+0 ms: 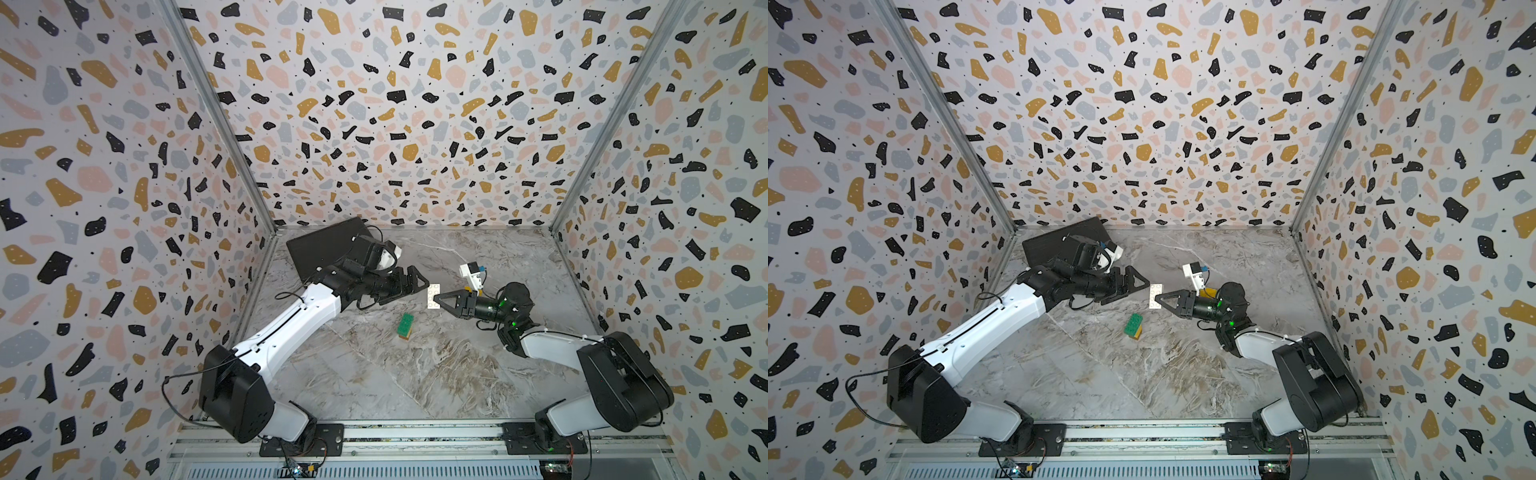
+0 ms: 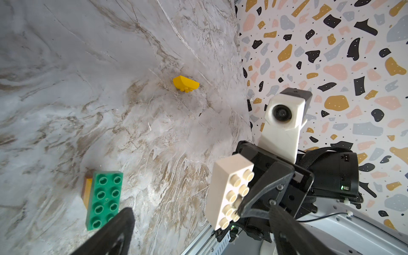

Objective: Assemble an ice cream with lego
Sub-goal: Pick up the lego brick from the center of the board.

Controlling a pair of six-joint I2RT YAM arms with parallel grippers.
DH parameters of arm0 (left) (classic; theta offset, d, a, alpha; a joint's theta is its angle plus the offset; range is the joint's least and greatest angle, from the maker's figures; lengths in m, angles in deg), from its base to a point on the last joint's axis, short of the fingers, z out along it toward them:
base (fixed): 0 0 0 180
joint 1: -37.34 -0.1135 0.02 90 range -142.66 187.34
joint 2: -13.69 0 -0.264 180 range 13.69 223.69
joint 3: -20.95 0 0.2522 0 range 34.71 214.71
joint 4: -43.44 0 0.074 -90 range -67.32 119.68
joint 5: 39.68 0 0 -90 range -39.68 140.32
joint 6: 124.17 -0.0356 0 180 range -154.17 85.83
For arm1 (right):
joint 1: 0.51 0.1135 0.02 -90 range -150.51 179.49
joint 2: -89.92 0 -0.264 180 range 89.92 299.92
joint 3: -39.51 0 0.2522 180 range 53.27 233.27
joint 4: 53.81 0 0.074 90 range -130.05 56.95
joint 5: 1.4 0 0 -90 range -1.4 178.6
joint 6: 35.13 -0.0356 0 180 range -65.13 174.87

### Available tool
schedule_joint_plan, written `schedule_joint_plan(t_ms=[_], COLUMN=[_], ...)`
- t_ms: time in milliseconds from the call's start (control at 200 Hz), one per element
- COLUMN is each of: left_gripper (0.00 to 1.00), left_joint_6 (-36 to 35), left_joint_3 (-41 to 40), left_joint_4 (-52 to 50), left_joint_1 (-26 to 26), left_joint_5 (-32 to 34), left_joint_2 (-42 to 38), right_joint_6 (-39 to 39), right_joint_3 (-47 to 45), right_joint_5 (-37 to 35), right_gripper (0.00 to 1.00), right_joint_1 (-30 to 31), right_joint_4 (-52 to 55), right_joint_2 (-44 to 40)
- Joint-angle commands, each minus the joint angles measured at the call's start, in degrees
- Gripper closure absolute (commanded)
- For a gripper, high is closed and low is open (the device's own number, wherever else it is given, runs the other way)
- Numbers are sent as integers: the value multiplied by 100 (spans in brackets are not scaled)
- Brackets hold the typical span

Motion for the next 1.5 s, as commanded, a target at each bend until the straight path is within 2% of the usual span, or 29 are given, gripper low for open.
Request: schedule_joint_plan(t_ms=[0, 220, 471, 836, 996, 1241, 1286, 1412, 1492], left_gripper=[8, 13, 22, 36, 48, 77, 81, 95, 99], left_joint_6=[-130, -192, -252, -120, -87, -144, -163, -423, -667], left_joint_3=[358, 605, 731, 726, 702, 684, 701, 839, 928], left_joint_4=[-249, -479, -632, -472, -414, -448, -458, -735, -974], left_joint_1=[169, 448, 616, 772, 811, 820, 818, 803, 726], left_joint_5=[164, 366, 558, 478, 469, 583, 601, 797, 910], left_joint_2=[167, 513, 762, 1100, 1159, 1152, 1153, 1133, 1095], right_joint_6=[864, 1228, 1330, 1598, 1856, 2320, 2399, 2614, 2769], right_joint_3=[149, 227, 241, 228, 211, 245, 246, 276, 348], right_joint_5=[-164, -290, -363, -563, -741, -1254, -1358, -1629, -1767], right_gripper=[100, 100, 100, 100, 100, 100, 93, 62, 50], right_joint_1=[115, 208, 246, 358, 382, 395, 403, 403, 404], right_joint_4=[1052, 1611, 1722, 2046, 2422, 3254, 3435, 3950, 4355], right_joint_2=[-344, -509, -522, -668, -841, -1153, -1233, -1457, -1615])
